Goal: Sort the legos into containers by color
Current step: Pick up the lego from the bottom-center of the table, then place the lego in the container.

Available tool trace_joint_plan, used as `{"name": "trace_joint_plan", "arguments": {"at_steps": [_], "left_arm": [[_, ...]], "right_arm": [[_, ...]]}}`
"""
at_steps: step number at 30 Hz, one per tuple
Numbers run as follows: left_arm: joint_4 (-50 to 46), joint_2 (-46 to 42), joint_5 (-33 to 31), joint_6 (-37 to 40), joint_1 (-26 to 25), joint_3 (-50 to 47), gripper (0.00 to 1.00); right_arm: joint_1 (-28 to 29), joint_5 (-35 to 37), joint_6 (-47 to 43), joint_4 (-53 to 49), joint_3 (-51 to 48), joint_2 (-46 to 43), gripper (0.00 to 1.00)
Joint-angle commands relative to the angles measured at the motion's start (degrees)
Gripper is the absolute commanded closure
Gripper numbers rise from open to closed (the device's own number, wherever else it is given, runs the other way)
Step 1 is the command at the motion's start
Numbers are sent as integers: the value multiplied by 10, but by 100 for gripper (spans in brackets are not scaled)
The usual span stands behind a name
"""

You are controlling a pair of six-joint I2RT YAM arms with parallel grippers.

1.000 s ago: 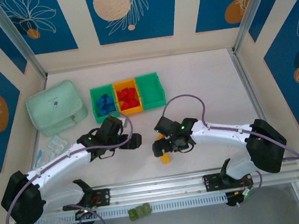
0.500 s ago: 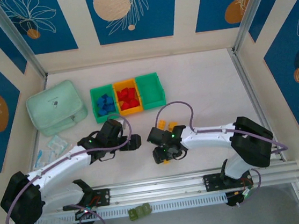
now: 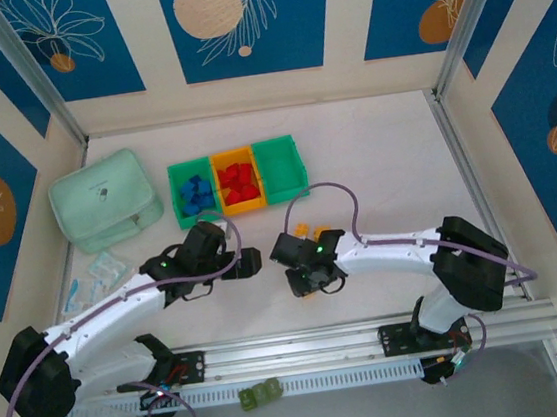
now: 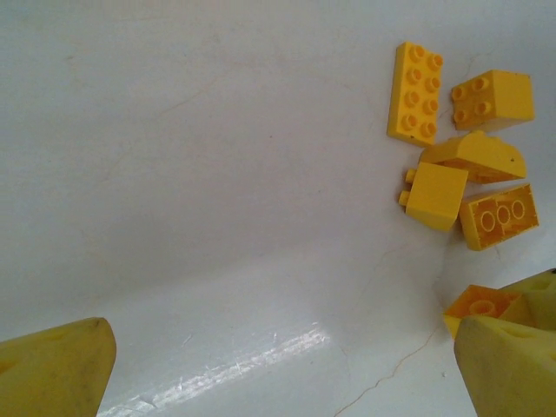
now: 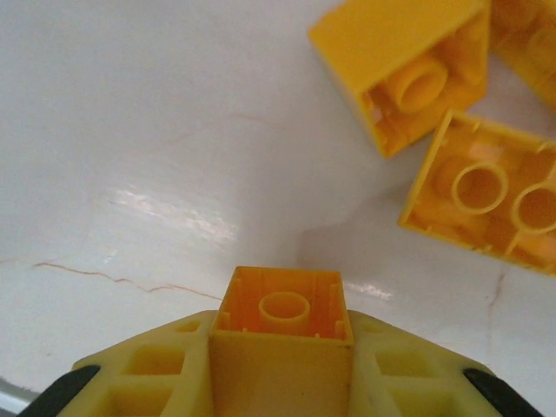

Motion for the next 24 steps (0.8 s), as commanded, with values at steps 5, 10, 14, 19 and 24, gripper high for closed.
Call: {"name": "trace_joint_plan", "arguments": {"at_steps": [5, 10, 14, 19, 24], "left_arm": [[-38, -5, -33, 36, 34, 76, 1], [-51, 22, -44, 59, 70, 135, 1], [-39, 53, -34, 68, 97, 174, 1], [-29, 98, -32, 69, 123, 212, 1], [9, 110, -18, 68, 131, 211, 1]], "right_arm": [[-93, 15, -98, -19, 85, -51, 71], [-189, -5, -169, 39, 153, -9, 71], [-250, -37, -202, 93, 210, 60, 70], [-286, -42, -237, 118, 305, 169, 69], [-302, -29, -269, 113, 399, 260, 66]]}}
